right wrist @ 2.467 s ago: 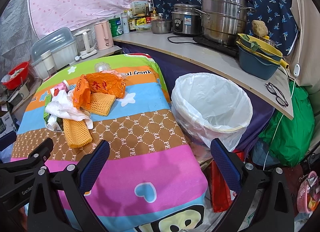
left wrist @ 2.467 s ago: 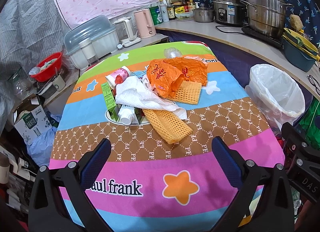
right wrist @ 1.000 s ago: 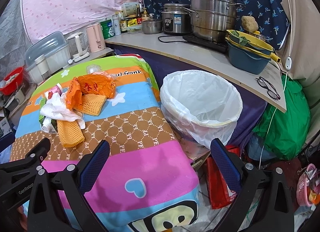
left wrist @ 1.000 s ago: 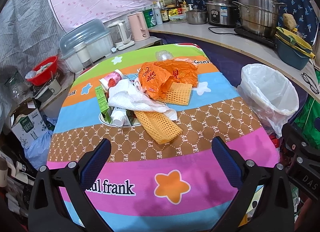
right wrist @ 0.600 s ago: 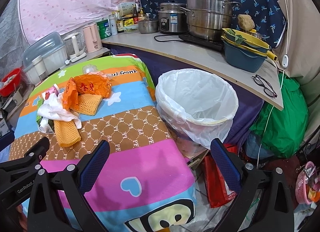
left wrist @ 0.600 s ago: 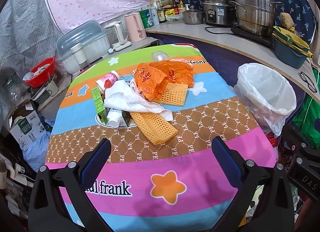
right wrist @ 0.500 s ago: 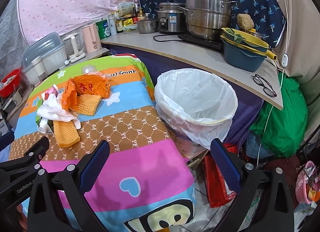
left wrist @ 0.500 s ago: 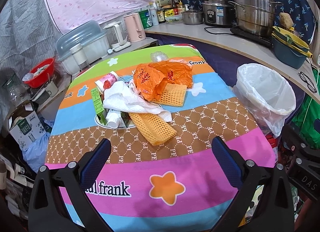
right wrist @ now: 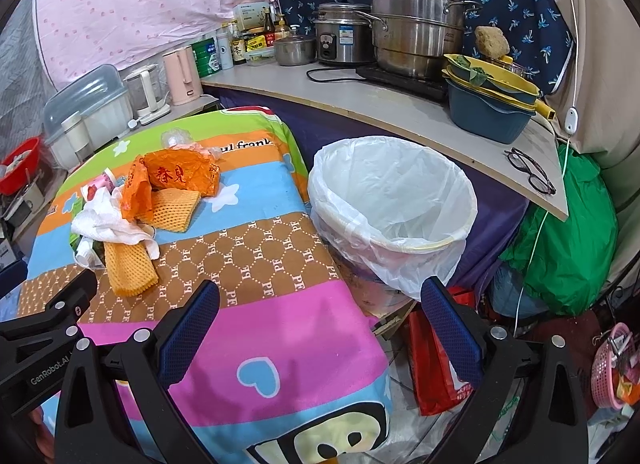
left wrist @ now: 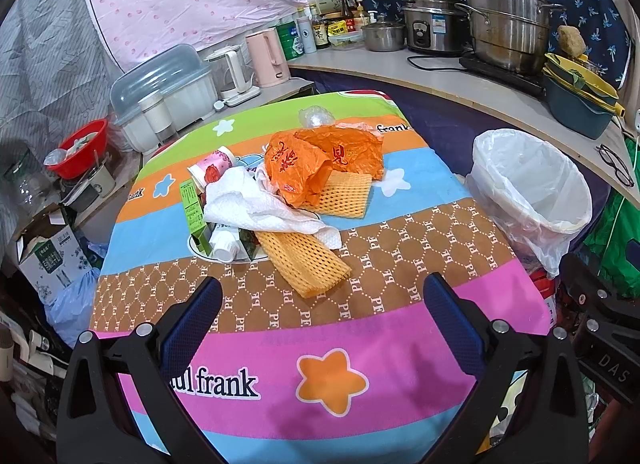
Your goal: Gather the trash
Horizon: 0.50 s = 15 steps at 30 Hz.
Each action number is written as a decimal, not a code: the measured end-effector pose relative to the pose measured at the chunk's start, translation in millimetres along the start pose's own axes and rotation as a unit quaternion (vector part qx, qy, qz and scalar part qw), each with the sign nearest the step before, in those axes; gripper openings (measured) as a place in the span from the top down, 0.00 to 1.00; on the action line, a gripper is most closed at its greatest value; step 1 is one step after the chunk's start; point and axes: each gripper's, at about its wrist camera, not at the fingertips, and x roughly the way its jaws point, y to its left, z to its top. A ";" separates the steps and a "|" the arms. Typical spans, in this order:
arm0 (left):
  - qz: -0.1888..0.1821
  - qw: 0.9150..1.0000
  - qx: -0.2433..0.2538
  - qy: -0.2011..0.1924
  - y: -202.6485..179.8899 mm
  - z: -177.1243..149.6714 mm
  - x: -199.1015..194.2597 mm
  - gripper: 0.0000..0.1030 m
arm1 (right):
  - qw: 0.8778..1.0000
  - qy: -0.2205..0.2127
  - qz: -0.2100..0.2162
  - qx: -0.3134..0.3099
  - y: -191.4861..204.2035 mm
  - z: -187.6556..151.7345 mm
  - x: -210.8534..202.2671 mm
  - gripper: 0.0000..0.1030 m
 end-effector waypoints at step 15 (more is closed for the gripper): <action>-0.002 1.000 -0.003 0.000 0.6 3.1 1.2 0.07 | 1.000 0.001 0.001 0.001 1.7 0.3 1.2 0.06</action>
